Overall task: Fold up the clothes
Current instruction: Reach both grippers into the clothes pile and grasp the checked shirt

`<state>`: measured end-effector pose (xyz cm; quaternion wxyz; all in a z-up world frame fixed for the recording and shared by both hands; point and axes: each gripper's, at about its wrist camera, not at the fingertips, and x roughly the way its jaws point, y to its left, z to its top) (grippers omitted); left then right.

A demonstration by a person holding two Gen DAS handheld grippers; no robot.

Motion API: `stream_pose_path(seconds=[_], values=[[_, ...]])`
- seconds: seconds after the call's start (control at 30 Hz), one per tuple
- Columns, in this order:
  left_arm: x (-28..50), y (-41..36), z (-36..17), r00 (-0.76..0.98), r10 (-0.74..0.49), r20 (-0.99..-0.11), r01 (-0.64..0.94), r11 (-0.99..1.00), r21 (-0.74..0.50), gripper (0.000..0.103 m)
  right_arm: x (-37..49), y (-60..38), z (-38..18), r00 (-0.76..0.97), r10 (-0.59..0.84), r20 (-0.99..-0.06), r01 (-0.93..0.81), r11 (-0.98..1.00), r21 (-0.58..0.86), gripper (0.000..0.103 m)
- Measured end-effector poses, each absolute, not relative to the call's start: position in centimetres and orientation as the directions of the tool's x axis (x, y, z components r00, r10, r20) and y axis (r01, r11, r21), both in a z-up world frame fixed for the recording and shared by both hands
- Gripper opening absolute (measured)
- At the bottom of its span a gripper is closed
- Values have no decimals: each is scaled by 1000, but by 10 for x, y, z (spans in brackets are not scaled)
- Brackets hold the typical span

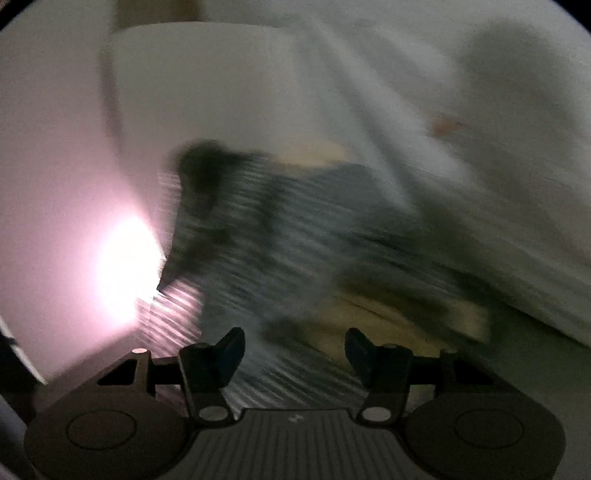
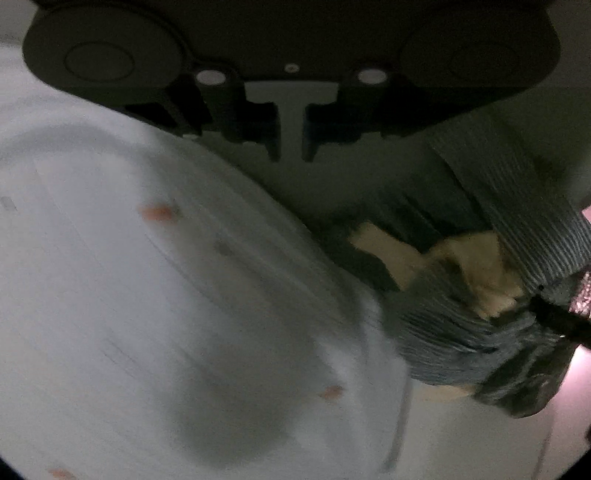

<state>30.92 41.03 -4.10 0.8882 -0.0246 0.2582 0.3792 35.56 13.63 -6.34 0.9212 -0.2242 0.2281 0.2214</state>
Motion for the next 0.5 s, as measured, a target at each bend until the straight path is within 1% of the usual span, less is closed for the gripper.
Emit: stream_pose_path(seconds=[0.03, 0.07, 0.17, 0.23, 0.27, 0.33, 0.37, 0.43, 0.5], values=[[309, 430, -41, 568, 677, -468, -702, 696, 155, 74, 361, 154, -64, 794, 325, -514, -530, 785, -322, 12], [308, 446, -41, 570, 683, -457, -706, 691, 153, 78, 367, 171, -65, 789, 344, -509, -548, 767, -333, 12], [313, 472, -46, 587, 687, -429, -682, 704, 195, 82, 384, 224, -66, 772, 400, -494, -601, 711, -364, 15], [317, 485, -49, 599, 685, -415, -659, 716, 232, 83, 396, 259, -67, 757, 437, -486, -634, 671, -385, 22], [320, 485, -51, 609, 675, -416, -641, 728, 244, 85, 402, 277, -68, 749, 455, -481, -649, 650, -395, 23], [327, 486, -55, 629, 657, -416, -606, 749, 267, 89, 413, 312, -69, 732, 490, -474, -677, 607, -416, 28], [332, 487, -57, 631, 657, -413, -600, 750, 277, 89, 418, 320, -72, 725, 499, -475, -686, 591, -425, 30], [343, 492, -62, 618, 674, -405, -608, 736, 297, 89, 426, 334, -78, 711, 515, -479, -702, 558, -442, 41], [352, 499, -66, 614, 678, -404, -611, 732, 300, 89, 434, 348, -83, 697, 529, -484, -717, 525, -459, 43]])
